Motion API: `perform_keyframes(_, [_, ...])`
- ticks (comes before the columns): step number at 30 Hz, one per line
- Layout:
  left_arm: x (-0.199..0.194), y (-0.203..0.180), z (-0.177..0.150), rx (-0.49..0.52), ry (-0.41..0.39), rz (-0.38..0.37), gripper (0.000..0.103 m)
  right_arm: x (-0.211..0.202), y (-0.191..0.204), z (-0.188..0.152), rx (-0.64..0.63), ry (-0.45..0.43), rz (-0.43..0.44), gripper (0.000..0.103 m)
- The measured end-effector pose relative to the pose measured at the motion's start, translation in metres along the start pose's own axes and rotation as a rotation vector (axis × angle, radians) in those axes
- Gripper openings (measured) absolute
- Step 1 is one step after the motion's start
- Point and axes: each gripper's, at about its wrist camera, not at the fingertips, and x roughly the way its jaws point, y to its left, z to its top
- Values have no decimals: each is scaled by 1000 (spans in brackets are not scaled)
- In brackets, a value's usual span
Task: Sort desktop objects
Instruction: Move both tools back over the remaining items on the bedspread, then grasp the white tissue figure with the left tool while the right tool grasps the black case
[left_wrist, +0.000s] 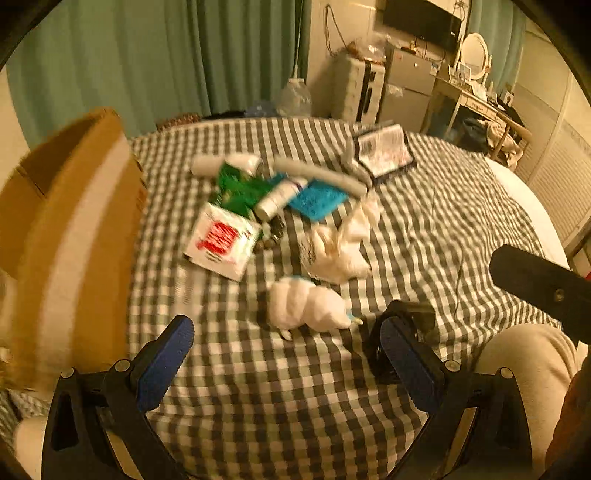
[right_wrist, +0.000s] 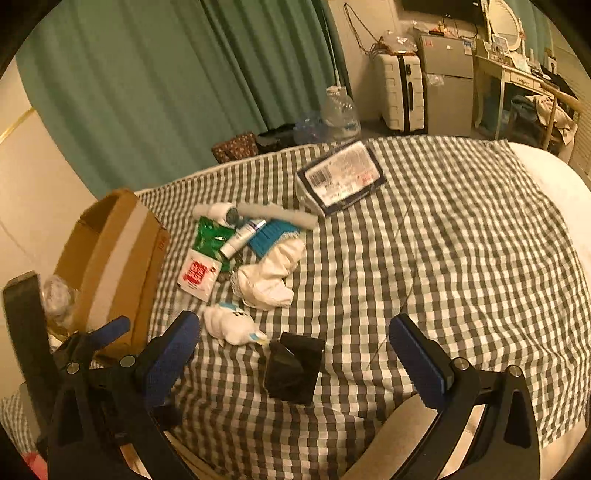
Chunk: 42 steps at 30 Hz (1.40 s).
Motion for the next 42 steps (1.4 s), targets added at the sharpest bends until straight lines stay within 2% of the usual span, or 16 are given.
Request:
perform_keyframes(6, [39, -3, -4, -21, 72, -19, 103, 17, -5, -4, 16, 8, 8, 103])
perform_keyframes(10, [56, -5, -2, -16, 73, -41, 103, 31, -15, -6, 41, 49, 10, 103])
perform_keyframes(15, [83, -1, -5, -26, 143, -37, 102, 45, -24, -9, 88, 102, 17, 103])
perform_keyframes(16, [83, 0, -5, -27, 140, -39, 100, 47, -24, -9, 92, 108, 17, 103])
perform_keyframes(18, [78, 5, -5, -45, 125, -65, 81, 48, -23, -9, 90, 116, 12, 103])
perform_keyframes(24, [67, 22, -7, -110, 106, -27, 81, 56, -16, -14, 61, 156, 7, 103])
perform_keyframes(32, [33, 63, -4, -250, -26, 119, 81, 70, -1, -22, 27, 212, 14, 103])
perform_keyframes(35, [28, 71, -4, -275, -43, 131, 81, 79, 8, -27, 1, 247, 15, 103])
perform_keyframes(37, [30, 72, -4, -279, -38, 127, 81, 88, 13, -31, -33, 275, -17, 103])
perform_keyframes(39, [30, 73, -2, -273, -40, 123, 81, 97, 16, -34, -59, 310, -25, 98])
perform_keyframes(41, [31, 66, 1, -263, -44, 120, 81, 102, 17, -35, -65, 332, -31, 75])
perform_keyframes(42, [31, 65, 1, -257, -45, 119, 81, 105, 16, -36, -66, 346, -27, 68])
